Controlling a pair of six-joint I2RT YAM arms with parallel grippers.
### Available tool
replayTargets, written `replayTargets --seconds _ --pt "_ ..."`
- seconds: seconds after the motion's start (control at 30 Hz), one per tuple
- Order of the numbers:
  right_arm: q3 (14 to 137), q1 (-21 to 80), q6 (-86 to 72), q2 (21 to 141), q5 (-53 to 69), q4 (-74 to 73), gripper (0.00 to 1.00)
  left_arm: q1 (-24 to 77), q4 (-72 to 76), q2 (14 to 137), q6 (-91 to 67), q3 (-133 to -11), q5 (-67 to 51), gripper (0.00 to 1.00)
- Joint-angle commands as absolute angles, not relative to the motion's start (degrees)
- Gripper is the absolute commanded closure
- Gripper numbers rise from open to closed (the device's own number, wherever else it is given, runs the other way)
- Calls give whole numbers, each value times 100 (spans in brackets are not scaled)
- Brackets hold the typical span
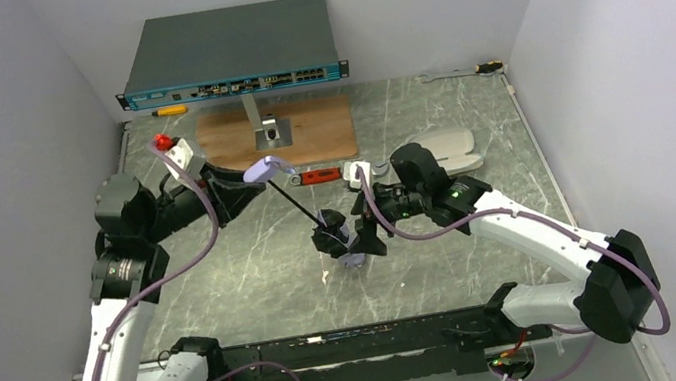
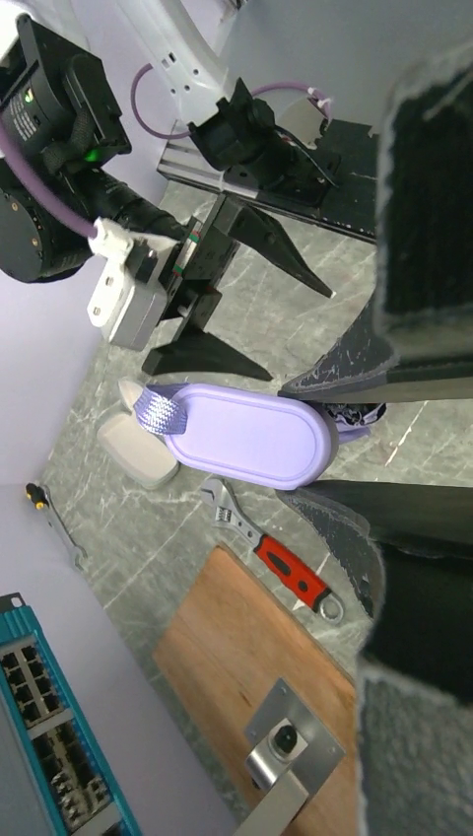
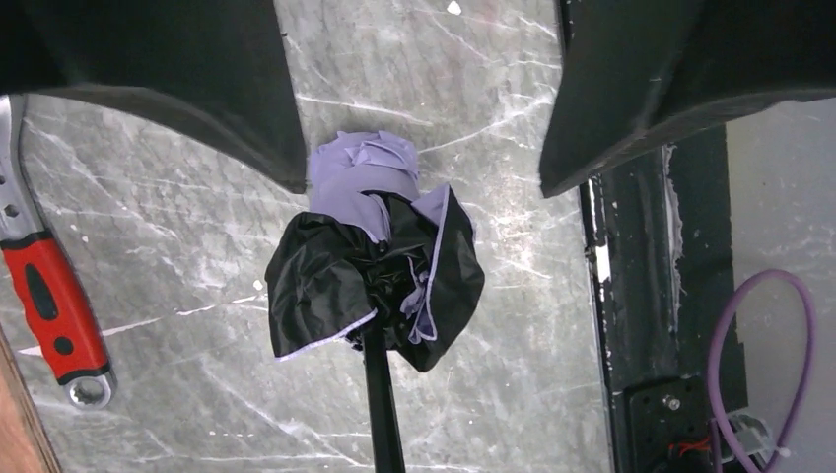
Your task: Open the umbrella
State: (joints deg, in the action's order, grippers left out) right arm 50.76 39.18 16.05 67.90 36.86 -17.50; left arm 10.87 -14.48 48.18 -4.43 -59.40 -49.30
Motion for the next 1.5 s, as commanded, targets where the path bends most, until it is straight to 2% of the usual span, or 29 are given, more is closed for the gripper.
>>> replayTargets --seconds 0.0,0.13,0.3,0.77,0.8,0.83,0.97,1.0,1.13,1.37,1.47 --pt "5294 3901 1398 6822 3863 -1749 0 940 -1341 4702 -684 -5426 -4656 100" --pt "4652 3909 1057 6680 3814 -1031 0 704 -1218 4694 -883 -5224 -4468 100" --pt "3811 3933 1699 6753 3361 94 0 491 -1243 4659 -940 -5152 -4435 100" --pt "4736 4387 1356 9125 3065 1602 0 264 -1222 4786 -1095 -5144 -4486 100" --pt "4809 4394 1287 9263 3046 1633 4 233 -1225 4798 -1134 -5135 -4466 100" --pt "4944 4394 1250 9403 3070 1540 13 191 -1246 4806 -1148 -5140 -4423 100" --pt "5491 4283 1467 9687 3264 250 90 -376 -1462 4767 -1272 -5140 -3988 100" --pt "5474 4210 1549 9626 3304 -15 100 -592 -1408 4753 -1382 -5141 -4010 100" --pt "5480 3922 2290 9367 3450 -1558 100 -1770 -1041 4778 -2047 -5250 -4072 100" --pt "5026 3199 3869 8806 3298 -3630 100 -4461 -199 5255 -3596 -5781 -3941 100" --pt "4947 2949 4512 8683 3140 -4186 100 -4939 -227 5627 -3684 -6074 -4168 100"
